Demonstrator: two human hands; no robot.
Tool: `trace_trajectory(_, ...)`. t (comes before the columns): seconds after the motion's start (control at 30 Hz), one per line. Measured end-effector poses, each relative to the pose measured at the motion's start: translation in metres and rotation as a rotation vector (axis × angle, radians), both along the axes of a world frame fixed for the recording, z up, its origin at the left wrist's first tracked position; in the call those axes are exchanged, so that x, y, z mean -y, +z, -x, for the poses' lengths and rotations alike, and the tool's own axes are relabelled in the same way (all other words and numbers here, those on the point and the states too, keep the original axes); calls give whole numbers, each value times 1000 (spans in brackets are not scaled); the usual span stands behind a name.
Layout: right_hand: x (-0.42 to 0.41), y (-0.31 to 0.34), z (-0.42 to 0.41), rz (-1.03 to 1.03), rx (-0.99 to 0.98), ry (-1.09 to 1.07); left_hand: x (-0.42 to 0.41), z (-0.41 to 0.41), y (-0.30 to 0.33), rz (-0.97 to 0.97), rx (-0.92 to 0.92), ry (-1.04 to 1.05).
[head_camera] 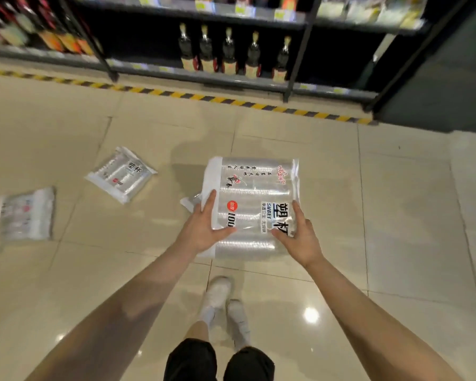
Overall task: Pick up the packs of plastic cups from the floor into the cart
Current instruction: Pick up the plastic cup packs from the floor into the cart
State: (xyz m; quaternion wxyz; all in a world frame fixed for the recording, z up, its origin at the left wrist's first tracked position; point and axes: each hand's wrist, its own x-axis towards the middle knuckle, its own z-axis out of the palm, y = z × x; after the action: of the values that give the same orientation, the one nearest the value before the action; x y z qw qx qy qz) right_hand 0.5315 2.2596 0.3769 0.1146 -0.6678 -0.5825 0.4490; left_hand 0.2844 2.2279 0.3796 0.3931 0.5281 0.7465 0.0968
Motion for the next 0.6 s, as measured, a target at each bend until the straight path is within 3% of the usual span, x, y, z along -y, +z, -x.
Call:
trace_trajectory(0.3,20,106,139,-119,-24,486,132,101,111,-158,-73,449)
trace_trajectory(0.6,157,153,338,-214,-95,984,353,208,160,-255,-118,930)
